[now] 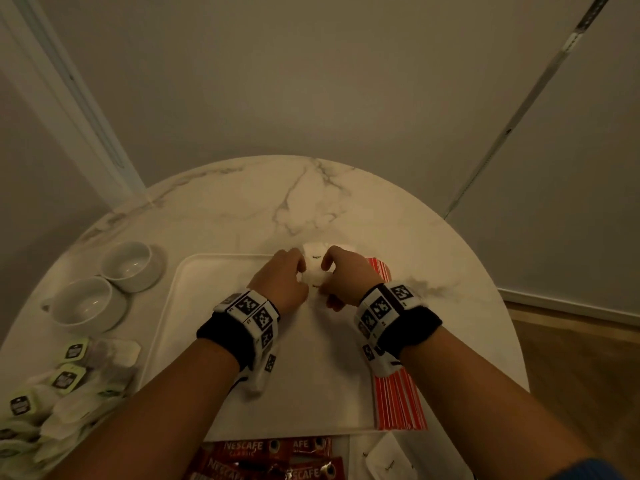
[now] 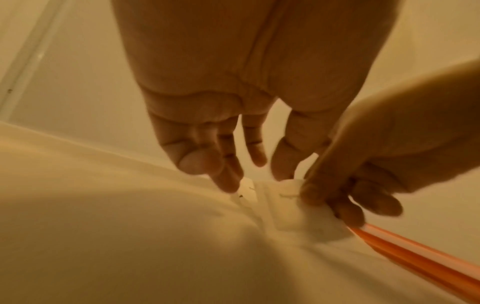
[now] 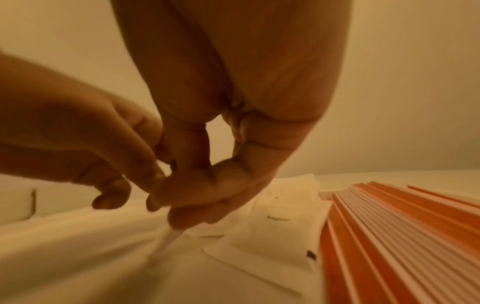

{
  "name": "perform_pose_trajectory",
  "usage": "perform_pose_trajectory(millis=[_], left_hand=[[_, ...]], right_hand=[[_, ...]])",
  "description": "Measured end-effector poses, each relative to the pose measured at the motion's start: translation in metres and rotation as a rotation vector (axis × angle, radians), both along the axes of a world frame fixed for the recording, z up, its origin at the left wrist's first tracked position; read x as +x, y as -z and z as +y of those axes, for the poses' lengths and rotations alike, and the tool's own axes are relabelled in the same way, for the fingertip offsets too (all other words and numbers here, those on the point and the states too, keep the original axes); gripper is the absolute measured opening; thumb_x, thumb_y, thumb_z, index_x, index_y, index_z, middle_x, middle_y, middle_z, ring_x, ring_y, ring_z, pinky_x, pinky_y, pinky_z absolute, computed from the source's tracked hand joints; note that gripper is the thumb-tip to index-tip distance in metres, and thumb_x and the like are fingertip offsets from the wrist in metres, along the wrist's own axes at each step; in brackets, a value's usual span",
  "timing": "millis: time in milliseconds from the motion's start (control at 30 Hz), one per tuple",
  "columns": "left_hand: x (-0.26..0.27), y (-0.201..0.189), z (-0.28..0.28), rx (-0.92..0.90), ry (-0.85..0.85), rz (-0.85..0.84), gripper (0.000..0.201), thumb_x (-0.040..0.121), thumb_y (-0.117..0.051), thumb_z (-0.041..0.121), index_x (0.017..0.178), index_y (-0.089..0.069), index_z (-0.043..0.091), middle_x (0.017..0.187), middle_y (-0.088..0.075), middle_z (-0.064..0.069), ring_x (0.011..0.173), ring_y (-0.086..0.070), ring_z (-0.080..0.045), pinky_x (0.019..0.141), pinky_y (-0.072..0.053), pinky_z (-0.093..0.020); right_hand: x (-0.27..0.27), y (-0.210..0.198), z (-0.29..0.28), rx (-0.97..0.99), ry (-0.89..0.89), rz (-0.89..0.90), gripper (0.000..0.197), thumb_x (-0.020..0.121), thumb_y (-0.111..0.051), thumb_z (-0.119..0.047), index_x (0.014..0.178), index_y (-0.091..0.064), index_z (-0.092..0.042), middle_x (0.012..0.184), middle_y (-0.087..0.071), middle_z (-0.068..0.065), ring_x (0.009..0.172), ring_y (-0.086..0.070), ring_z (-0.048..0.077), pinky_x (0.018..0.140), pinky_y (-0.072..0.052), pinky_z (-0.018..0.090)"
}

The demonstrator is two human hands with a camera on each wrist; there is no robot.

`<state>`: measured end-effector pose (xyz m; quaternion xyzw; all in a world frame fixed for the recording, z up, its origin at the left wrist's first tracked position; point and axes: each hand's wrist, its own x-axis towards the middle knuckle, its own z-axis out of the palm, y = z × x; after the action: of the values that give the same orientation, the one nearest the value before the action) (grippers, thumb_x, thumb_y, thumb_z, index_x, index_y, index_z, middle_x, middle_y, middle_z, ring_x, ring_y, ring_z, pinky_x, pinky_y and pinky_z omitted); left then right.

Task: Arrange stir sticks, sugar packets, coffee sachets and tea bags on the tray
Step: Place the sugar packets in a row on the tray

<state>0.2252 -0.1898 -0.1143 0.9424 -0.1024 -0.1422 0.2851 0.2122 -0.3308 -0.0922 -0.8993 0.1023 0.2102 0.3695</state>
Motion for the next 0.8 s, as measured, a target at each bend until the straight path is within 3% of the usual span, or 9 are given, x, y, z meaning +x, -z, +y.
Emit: perform_pose_trajectory(millis=[67, 167, 233, 300, 400, 567, 800], left_hand=[[-0.003, 0.003, -0.002, 0.019, 0.091, -0.004, 0.033, 0.080, -0.069, 0.025, 0.107, -0.050, 0.023, 0.118, -0.044, 0.000, 0.095, -0.053, -0.019, 0.082, -0.045, -0.030], [-0.005, 0.007, -0.006, 0.112, 0.197, 0.012, 0.046, 0.077, -0.072, 0.033, 0.116, -0.049, 0.023, 0.122, -0.038, -0.001, 0.104, -0.051, -0.022, 0.086, -0.046, -0.034], [-0.006, 0.010, -0.009, 0.165, 0.209, 0.002, 0.045, 0.079, -0.070, 0.035, 0.116, -0.049, 0.023, 0.122, -0.037, -0.003, 0.103, -0.051, -0.023, 0.085, -0.047, -0.035], [-0.005, 0.013, -0.010, 0.196, 0.213, -0.003, 0.040, 0.080, -0.068, 0.033, 0.113, -0.048, 0.023, 0.120, -0.036, -0.004, 0.097, -0.051, -0.023, 0.082, -0.046, -0.034], [-0.002, 0.017, -0.011, 0.221, 0.213, 0.000, 0.034, 0.082, -0.066, 0.030, 0.107, -0.045, 0.023, 0.117, -0.036, -0.004, 0.092, -0.049, -0.022, 0.076, -0.044, -0.032], [0.002, 0.017, -0.016, 0.236, 0.198, -0.015, 0.031, 0.083, -0.064, 0.026, 0.106, -0.043, 0.023, 0.114, -0.034, -0.005, 0.091, -0.051, -0.025, 0.078, -0.047, -0.036], [0.011, 0.019, -0.017, 0.205, 0.189, -0.045, 0.033, 0.083, -0.063, 0.022, 0.109, -0.042, 0.022, 0.114, -0.034, -0.005, 0.092, -0.045, -0.023, 0.075, -0.040, -0.031]], right_hand=[[0.002, 0.000, 0.006, -0.104, -0.051, -0.049, 0.024, 0.087, -0.062, -0.004, 0.104, -0.048, -0.012, 0.098, -0.061, 0.013, 0.077, -0.070, 0.030, 0.066, -0.060, 0.041], [0.003, -0.004, 0.007, -0.266, -0.128, -0.138, 0.019, 0.088, -0.062, -0.014, 0.103, -0.051, -0.010, 0.103, -0.060, 0.010, 0.085, -0.063, 0.027, 0.071, -0.053, 0.034], [0.002, -0.009, -0.001, -0.344, -0.146, -0.179, 0.020, 0.087, -0.064, -0.020, 0.103, -0.054, -0.011, 0.098, -0.058, 0.004, 0.087, -0.057, 0.022, 0.071, -0.044, 0.030], [0.003, -0.012, -0.015, -0.406, -0.132, -0.193, 0.019, 0.085, -0.066, -0.023, 0.098, -0.056, -0.014, 0.095, -0.056, 0.001, 0.091, -0.057, 0.021, 0.076, -0.047, 0.032], [0.001, -0.008, -0.032, -0.511, -0.147, -0.130, 0.034, 0.078, -0.073, -0.033, 0.102, -0.055, -0.016, 0.105, -0.054, 0.005, 0.096, -0.054, 0.024, 0.082, -0.050, 0.036], [-0.008, 0.007, -0.038, -0.565, -0.217, -0.103, 0.062, 0.065, -0.081, -0.047, 0.111, -0.047, -0.022, 0.112, -0.047, 0.002, 0.107, -0.043, 0.023, 0.085, -0.049, 0.040], [-0.003, 0.010, -0.034, -0.638, -0.295, -0.148, 0.058, 0.071, -0.078, -0.042, 0.116, -0.049, -0.019, 0.115, -0.048, 0.004, 0.113, -0.041, 0.025, 0.087, -0.050, 0.040]])
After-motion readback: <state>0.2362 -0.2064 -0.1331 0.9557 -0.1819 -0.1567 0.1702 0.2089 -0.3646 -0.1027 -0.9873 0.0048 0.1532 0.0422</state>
